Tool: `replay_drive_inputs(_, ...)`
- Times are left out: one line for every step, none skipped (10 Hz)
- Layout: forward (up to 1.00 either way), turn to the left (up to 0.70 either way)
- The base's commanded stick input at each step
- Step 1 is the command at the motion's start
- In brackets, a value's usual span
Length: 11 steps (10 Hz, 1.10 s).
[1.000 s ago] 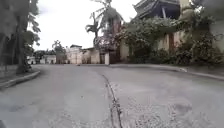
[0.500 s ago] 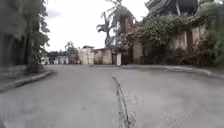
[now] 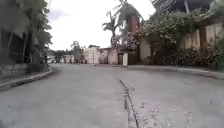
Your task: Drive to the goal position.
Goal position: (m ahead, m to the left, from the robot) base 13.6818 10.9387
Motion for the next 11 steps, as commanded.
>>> replay_drive_inputs(1.0, -0.21)
replay_drive_inputs(1.0, -0.21)
replay_drive_inputs(1.0, -0.21)
replay_drive_inputs(1.0, -0.21)
replay_drive_inputs(1.0, -0.21)
replay_drive_inputs(1.0, -0.21)
replay_drive_inputs(1.0, -0.21)
replay_drive_inputs(1.0, -0.21)
replay_drive_inputs(1.0, -0.21)
replay_drive_inputs(1.0, -0.21)
replay_drive_inputs(1.0, -0.21)
